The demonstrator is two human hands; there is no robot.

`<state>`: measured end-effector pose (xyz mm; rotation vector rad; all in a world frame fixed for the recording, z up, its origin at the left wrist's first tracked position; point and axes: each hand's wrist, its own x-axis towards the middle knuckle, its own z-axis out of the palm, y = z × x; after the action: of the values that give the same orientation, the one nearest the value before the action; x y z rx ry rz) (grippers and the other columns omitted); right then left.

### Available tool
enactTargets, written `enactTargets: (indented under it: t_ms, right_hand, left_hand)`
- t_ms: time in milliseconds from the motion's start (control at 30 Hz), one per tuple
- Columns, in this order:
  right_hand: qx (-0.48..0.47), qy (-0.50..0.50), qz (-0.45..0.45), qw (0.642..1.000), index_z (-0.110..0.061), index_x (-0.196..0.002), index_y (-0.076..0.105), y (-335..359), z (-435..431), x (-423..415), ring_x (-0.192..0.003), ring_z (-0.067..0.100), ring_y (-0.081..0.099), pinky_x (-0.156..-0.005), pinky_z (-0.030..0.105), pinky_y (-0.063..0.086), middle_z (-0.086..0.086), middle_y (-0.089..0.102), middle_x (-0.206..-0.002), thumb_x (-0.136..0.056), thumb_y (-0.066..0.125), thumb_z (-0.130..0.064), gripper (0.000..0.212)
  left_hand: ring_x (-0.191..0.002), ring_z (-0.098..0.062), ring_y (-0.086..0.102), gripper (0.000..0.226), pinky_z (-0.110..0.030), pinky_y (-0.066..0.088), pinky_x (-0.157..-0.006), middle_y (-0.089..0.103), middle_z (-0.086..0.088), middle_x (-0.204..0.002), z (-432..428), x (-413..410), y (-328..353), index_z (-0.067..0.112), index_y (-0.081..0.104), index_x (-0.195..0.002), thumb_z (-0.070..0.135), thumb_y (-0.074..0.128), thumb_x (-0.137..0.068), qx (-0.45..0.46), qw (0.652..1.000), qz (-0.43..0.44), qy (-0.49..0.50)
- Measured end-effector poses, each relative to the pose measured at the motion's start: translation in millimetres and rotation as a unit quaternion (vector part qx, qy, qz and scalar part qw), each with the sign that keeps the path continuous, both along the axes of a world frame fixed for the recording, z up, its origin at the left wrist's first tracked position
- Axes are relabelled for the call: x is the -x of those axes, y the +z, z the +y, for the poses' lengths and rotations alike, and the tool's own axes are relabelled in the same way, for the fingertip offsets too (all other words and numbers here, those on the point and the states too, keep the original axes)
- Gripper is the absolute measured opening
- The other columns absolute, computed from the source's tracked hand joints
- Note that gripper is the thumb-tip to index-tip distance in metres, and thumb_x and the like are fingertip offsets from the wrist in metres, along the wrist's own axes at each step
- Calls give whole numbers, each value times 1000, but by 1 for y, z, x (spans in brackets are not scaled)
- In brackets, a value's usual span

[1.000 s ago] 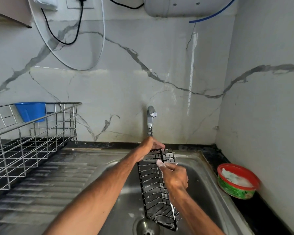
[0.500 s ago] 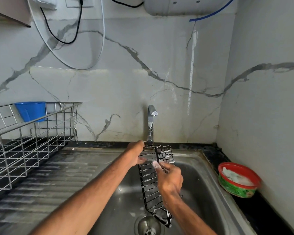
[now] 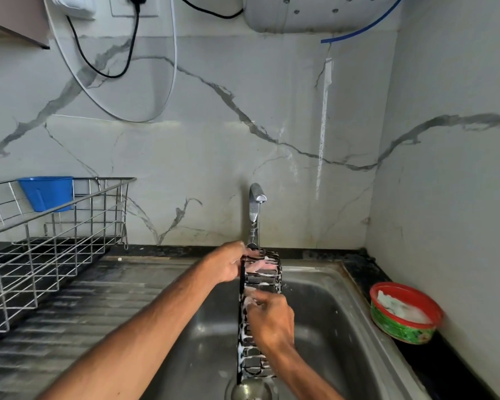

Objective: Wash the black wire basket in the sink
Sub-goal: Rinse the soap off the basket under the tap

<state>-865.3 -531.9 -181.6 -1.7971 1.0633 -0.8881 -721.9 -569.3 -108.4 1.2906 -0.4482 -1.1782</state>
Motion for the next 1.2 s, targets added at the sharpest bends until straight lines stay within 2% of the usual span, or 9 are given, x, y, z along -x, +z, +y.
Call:
enactTargets:
  t_ms: [133,233,300,400,567,667,733,967,1200]
  right_hand:
    - [84,18,-1,996,-29,-102,79,14,-3,5,-57,3,70,-60,31,63,-10,78,-87,-91,65,-22,19]
    - [213,-8,-33,977,-28,-100,78,25,-15,16,-54,1,62,-54,17,53,-10,72,-72,-93,63,-24,17]
    - [303,-55,-51,950,-26,-108,75,35,-26,25,-74,-1,62,-67,15,52,-9,72,-92,-95,64,-22,18]
    - [310,-36,35,949,-29,-128,62,32,-45,29,-118,5,47,-98,26,45,-7,56,-127,-97,59,-48,36]
    - [269,69,150,949,-41,-149,39,10,-55,24,-135,17,47,-107,43,49,0,43,-151,-97,47,-64,57]
    - [271,60,172,945,-44,-153,32,7,-57,19,-141,21,40,-109,48,47,2,35,-155,-100,36,-63,56]
    - [282,54,175,942,-43,-151,35,6,-55,14,-143,22,37,-110,47,46,4,35,-154,-101,39,-57,53]
    - [311,-22,207,927,-33,-145,45,9,-44,-8,-131,24,41,-100,40,51,9,47,-137,-103,47,-49,45]
    - [319,27,230,919,-32,-144,51,27,-68,5,-136,26,34,-107,45,43,10,37,-143,-93,34,-73,67]
  left_hand:
    - [-59,-33,74,20,-20,50,-37,76,-23,-96,-3,-5,-7,-11,55,-118,-1,42,-108,-25,998,-63,-11]
    - [-53,-18,68,15,-20,48,-37,80,-14,-88,-8,-7,-8,-3,59,-117,1,50,-105,-34,990,-137,-23]
    - [-44,-14,65,12,-18,45,-36,76,-9,-69,-9,-5,-5,-3,63,-108,3,53,-104,-47,982,-179,-32]
    - [-50,-16,67,24,-18,43,-37,79,-11,-82,-14,-6,-3,-7,66,-122,4,54,-104,-52,979,-191,-54]
    - [-50,-18,70,29,-16,44,-38,78,-11,-81,-11,-7,2,-7,63,-126,10,48,-109,-49,976,-196,-80]
    - [-69,-22,74,27,-34,62,-76,77,-12,-87,-5,-16,-1,1,63,-120,20,47,-109,-39,979,-180,-85]
    - [-80,-28,75,28,-47,58,-93,78,-16,-91,1,-24,-6,0,65,-116,21,47,-109,-23,977,-182,-109]
    - [-78,-10,74,37,-29,61,-75,81,6,-84,32,-34,-29,9,75,-104,33,48,-110,59,962,-262,-51]
    - [-63,-2,68,34,-15,54,-59,76,-1,-88,7,-30,-59,8,74,-98,29,49,-109,151,949,-274,41]
